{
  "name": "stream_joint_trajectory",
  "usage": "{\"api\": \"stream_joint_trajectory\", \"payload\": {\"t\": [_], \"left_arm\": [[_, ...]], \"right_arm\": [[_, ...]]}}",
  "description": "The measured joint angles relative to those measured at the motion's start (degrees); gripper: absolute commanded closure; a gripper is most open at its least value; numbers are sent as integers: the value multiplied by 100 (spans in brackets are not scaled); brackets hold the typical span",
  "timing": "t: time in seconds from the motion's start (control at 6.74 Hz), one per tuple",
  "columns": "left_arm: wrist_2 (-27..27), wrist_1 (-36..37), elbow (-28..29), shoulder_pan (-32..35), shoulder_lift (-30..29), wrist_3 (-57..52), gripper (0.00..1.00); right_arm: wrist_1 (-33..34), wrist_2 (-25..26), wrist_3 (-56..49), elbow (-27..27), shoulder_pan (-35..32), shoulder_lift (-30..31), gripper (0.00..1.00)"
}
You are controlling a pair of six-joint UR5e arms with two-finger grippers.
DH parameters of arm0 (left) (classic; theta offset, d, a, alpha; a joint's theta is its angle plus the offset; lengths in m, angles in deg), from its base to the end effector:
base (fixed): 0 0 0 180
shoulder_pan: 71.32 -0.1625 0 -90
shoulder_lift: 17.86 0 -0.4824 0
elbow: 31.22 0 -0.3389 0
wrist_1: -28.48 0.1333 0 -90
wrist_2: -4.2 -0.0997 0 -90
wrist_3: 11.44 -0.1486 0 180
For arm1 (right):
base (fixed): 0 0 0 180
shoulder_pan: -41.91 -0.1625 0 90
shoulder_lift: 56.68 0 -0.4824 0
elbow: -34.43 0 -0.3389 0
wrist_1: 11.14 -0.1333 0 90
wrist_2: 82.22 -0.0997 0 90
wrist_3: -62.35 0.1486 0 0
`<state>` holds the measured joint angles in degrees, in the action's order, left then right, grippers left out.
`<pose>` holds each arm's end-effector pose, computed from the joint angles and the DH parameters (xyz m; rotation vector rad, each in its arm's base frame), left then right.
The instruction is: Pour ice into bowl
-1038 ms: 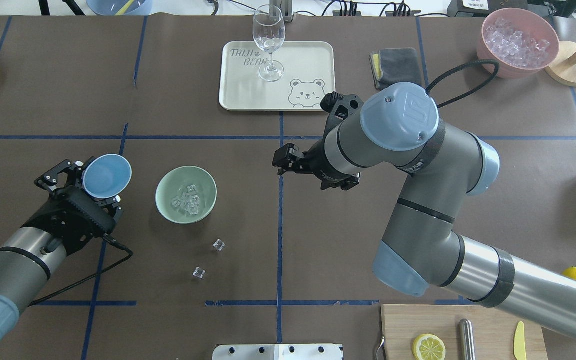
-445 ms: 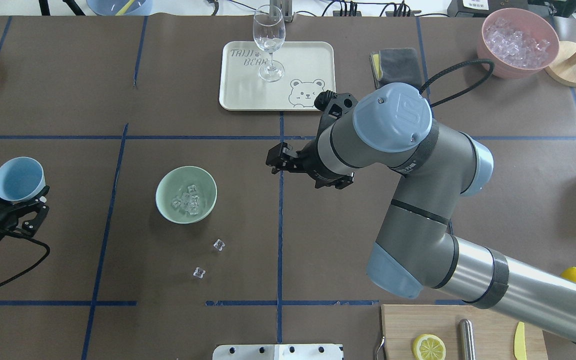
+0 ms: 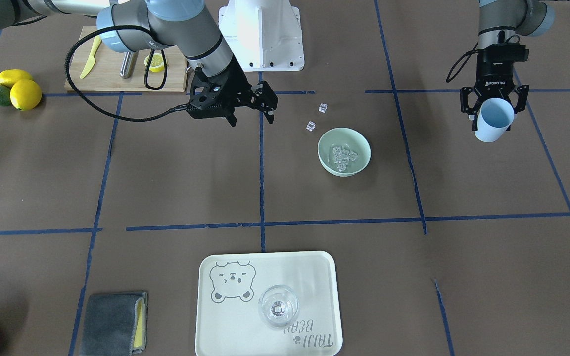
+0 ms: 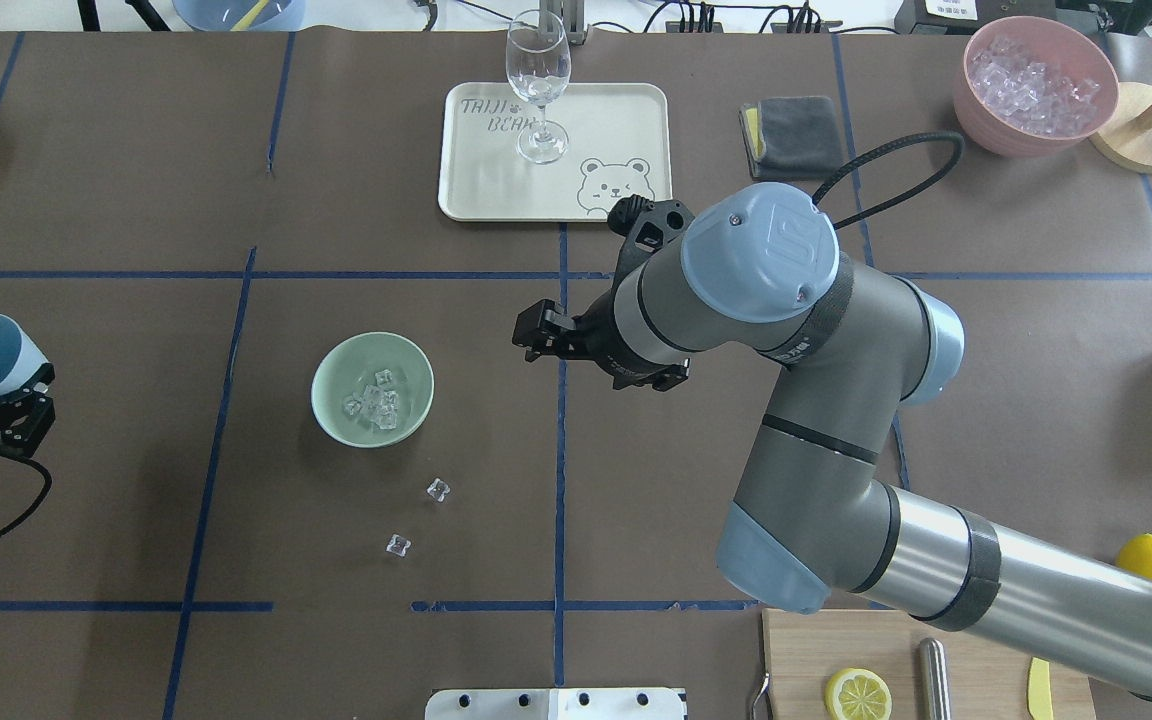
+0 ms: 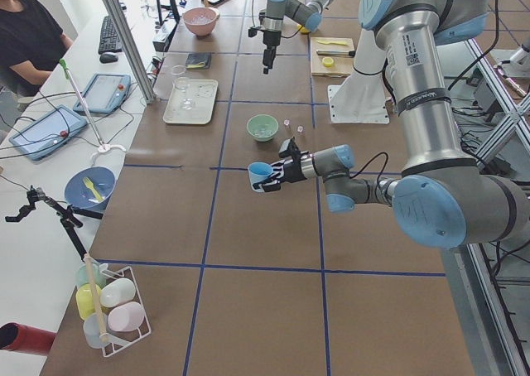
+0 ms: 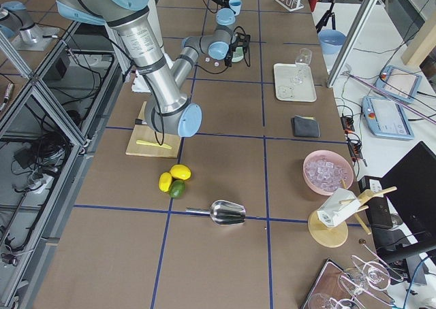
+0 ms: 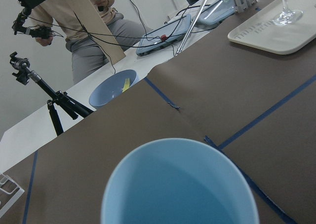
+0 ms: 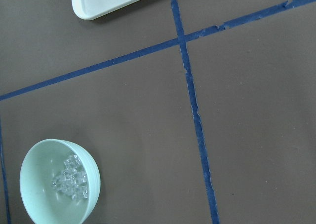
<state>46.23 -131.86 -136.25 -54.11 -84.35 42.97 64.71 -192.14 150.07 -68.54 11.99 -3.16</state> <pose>0.1930 -0.3149 0.6138 1.1149 0.5682 -0.1735 -0.5452 -0.4091 0.2657 0.0057 -1.1426 0.2361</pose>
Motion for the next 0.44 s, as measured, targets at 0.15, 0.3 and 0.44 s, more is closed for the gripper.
{"api": "stream_joint_trajectory", "payload": {"t": [0.15,0.3,0.44], "left_arm": [[-247,-62,61,6,-11,660,100],[-494,-134,135,5,-24,1058,100],[-727,-170,324,-1,-87,1333,100]], "right_arm": [[0,15,0,2,17,2,0],[0,20,0,10,27,5,0],[-2,22,0,21,33,6,0]]}}
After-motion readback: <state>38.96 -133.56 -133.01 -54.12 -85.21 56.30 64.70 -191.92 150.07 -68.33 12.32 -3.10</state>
